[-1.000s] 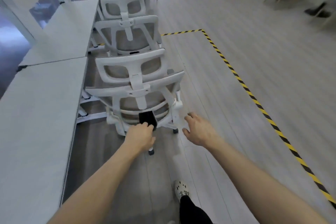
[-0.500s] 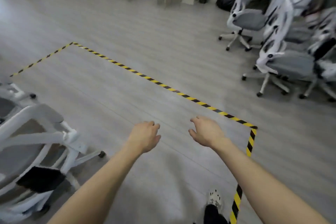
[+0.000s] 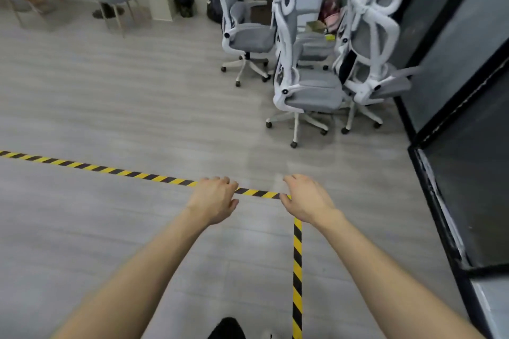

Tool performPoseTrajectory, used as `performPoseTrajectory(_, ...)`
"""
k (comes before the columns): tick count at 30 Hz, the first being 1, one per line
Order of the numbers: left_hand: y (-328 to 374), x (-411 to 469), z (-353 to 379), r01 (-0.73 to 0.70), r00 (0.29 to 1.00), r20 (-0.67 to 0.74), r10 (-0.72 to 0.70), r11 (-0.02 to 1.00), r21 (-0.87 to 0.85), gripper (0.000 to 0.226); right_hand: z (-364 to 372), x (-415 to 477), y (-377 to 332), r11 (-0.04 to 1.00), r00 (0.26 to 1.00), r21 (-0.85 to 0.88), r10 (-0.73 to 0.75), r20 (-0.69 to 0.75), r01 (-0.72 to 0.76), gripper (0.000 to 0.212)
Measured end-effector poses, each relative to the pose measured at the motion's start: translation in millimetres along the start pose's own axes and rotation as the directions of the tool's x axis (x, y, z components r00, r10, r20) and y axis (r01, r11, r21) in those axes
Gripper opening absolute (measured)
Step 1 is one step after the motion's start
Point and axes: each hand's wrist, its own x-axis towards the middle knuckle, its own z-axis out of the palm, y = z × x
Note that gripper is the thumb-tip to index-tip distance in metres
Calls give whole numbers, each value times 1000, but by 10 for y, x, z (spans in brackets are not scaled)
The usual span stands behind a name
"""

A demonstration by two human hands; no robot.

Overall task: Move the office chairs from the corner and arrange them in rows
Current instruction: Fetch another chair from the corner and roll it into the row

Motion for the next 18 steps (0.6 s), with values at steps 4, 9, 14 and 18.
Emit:
performPoseTrajectory(4, -85, 941, -164, 8, 1000, 0, -8, 1000, 6, 40, -162, 684, 424, 998, 999, 37, 53, 0, -53, 40)
performPoseTrajectory(9, -419, 2305, -235, -12, 1000, 10, 12, 1000, 15, 42, -318, 1870, 810, 997, 998, 61, 56, -14, -55, 42)
performPoseTrajectory(14, -909, 3814, -550, -21, 999, 35, 22, 1000, -21, 44, -748, 3190, 1189, 995, 995, 55, 86, -53, -83, 38)
performPoseTrajectory(18, -1328, 4797, -981, -6, 1000, 7, 7, 1000, -24, 43, -1205, 4185, 1397, 996, 990, 38, 90, -106, -86, 33)
